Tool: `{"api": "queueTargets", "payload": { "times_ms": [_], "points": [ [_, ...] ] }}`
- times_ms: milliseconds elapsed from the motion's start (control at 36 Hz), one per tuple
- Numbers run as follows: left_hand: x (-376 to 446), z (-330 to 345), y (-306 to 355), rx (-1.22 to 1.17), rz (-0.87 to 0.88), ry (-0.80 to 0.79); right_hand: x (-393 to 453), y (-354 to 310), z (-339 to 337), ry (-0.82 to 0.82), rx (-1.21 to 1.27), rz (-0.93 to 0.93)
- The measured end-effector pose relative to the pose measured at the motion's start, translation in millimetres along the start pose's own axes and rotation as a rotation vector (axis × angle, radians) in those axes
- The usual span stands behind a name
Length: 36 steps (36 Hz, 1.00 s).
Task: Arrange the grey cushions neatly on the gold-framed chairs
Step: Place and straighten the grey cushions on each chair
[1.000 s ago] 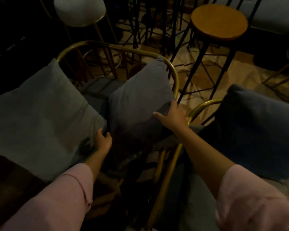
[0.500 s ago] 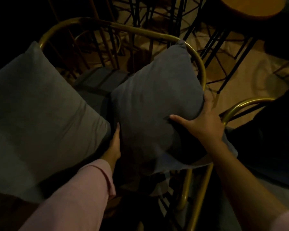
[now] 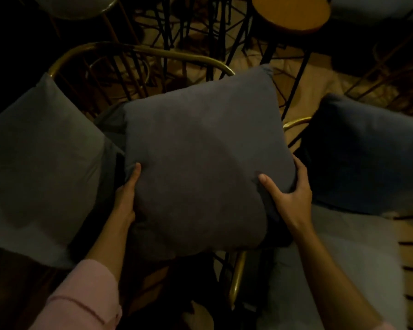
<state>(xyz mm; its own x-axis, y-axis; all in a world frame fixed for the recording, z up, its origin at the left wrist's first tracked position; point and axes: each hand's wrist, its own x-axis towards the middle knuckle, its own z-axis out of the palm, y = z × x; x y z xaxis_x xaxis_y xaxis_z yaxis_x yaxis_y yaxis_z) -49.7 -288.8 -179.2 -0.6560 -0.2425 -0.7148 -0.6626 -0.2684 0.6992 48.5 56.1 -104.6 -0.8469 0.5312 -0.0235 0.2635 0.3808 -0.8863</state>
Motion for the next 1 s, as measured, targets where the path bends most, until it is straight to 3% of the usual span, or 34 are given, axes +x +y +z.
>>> {"api": "queueTargets", "payload": {
  "times_ms": [333,556,722,833,917,1000],
  "points": [
    [-159,87,-44,0.114,0.272,-0.312,-107,47,-191,0.306,-0.003,-0.007],
    [-236,161,-126,0.244,0.355,-0.369,-163,116,-290,0.413,-0.010,0.206],
    [-252,208,-192,0.404,0.346,-0.451,-173,173,-326,0.411,-0.015,0.362],
    [-255,218,-227,0.580,0.269,-0.541,-170,205,-330,0.252,-0.059,0.490],
    [-256,218,-242,0.652,0.292,-0.484,-168,213,-322,0.124,-0.132,0.559],
    [-257,215,-243,0.686,0.311,-0.387,-169,208,-310,0.140,-0.265,0.623]
  ]
}}
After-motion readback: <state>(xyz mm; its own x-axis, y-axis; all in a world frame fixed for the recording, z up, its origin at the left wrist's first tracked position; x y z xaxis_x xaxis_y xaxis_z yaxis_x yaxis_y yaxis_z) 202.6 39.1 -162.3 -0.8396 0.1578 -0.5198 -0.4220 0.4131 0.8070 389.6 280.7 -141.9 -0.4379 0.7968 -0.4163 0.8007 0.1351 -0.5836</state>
